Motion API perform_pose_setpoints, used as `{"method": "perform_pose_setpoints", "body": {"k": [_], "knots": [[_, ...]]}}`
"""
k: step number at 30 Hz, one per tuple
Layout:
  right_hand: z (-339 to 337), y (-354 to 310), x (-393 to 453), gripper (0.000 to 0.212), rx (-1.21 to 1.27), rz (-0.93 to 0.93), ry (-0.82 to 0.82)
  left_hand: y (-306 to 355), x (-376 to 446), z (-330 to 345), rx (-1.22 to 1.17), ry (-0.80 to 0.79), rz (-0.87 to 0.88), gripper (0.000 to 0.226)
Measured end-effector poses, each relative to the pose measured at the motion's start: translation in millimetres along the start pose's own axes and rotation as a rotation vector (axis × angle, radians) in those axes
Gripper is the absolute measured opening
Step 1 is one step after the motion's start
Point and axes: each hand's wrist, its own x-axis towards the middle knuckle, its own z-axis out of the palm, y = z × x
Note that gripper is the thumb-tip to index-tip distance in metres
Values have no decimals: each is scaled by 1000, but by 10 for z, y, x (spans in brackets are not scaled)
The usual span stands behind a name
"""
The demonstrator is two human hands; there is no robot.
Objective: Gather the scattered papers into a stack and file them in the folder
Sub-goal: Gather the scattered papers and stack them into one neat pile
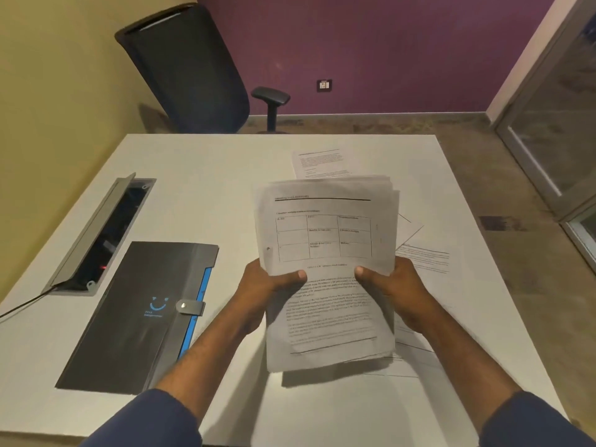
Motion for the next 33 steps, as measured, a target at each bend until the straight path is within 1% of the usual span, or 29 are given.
{"method": "perform_pose_setpoints", "body": {"k": [3,5,7,8,9,11,13,15,18,20,23,27,29,31,33], "knots": [[50,-40,1,12,11,-93,136,42,13,32,42,40,92,45],[60,-67,-6,26,38,-164,191,51,18,25,79,56,166,38],[51,-78,-24,46,60,-224,149,35,18,9,129,83,234,33],[50,-65,-34,52,64,-233,135,20,19,0,149,93,253,34],[47,-31,-37,53,58,-236,140,-3,16,-9,156,93,260,37],[36,51,-22,41,43,-227,163,-70,11,-31,131,78,233,40],[16,167,-13,31,53,-179,161,-173,13,-63,117,77,180,34],[17,275,-32,33,86,-151,140,-299,-4,-50,131,98,145,30],[56,375,-66,36,115,-134,164,-431,-58,66,133,170,130,30],[104,386,-73,39,133,-141,209,-462,-81,132,114,213,133,29],[157,384,-40,45,72,-154,278,-482,-55,127,152,264,164,30],[218,459,-39,34,25,-98,302,-512,-42,132,210,305,142,19],[237,460,-41,27,52,-84,260,-485,-12,118,232,347,145,15],[217,428,-36,13,103,-70,193,-445,30,63,261,376,150,12],[131,476,-3,27,108,-36,198,-409,55,-32,259,398,157,9]]}}
